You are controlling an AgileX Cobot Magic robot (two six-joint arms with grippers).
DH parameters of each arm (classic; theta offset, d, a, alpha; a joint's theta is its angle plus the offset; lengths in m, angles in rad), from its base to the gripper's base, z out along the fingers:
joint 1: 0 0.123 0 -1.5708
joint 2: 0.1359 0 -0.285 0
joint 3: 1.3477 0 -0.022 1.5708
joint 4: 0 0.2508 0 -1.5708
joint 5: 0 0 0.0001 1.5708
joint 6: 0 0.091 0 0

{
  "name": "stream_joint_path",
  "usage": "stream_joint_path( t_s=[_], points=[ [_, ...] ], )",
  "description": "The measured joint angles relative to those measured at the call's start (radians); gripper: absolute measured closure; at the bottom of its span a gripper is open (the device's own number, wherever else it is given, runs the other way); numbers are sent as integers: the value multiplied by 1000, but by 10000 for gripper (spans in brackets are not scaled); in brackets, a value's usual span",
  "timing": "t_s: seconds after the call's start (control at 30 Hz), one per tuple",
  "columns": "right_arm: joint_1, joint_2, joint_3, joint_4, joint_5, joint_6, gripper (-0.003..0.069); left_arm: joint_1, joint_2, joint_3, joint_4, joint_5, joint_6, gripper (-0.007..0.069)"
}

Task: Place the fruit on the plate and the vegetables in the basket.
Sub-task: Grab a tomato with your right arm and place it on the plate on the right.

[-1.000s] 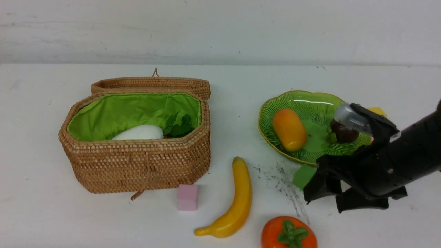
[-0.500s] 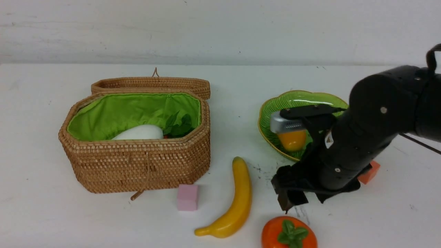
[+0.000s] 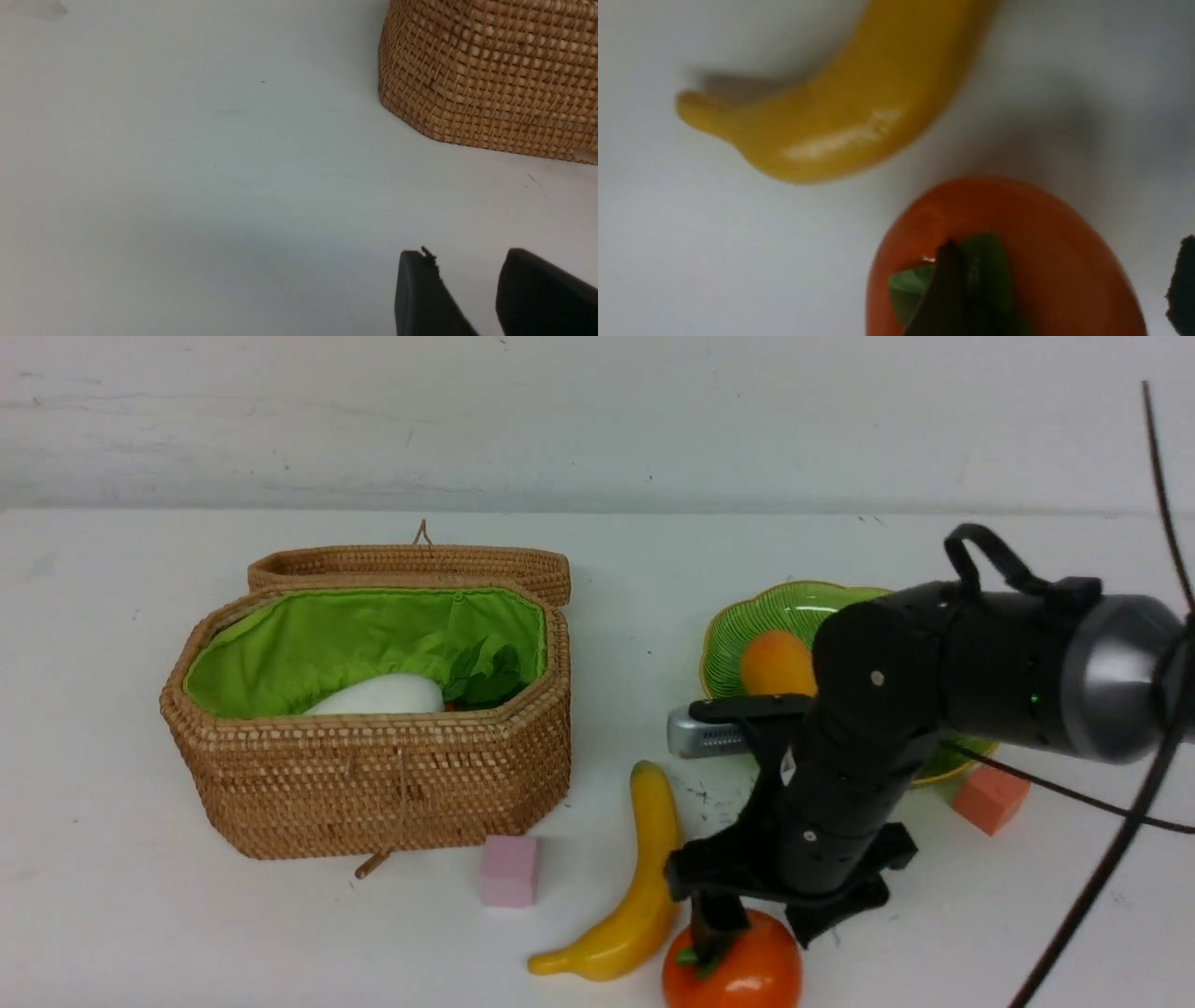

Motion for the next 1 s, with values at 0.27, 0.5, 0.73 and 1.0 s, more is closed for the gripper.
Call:
stream_joint_path(
  t_s=[0.27, 0.5, 0.73, 1.0],
  points=[
    [7, 49, -11, 82, -4, 2, 84, 0, 0, 0, 0, 0, 0, 386],
    [7, 8, 3, -9, 47, -25, 106, 0, 0, 0, 0, 0, 0, 386],
    [-20, -65, 2, -151, 124, -25, 106, 0, 0, 0, 0, 0, 0, 386],
    [-233, -129, -190, -160, 51, -25, 107, 0, 0, 0, 0, 0, 0, 386]
  ],
)
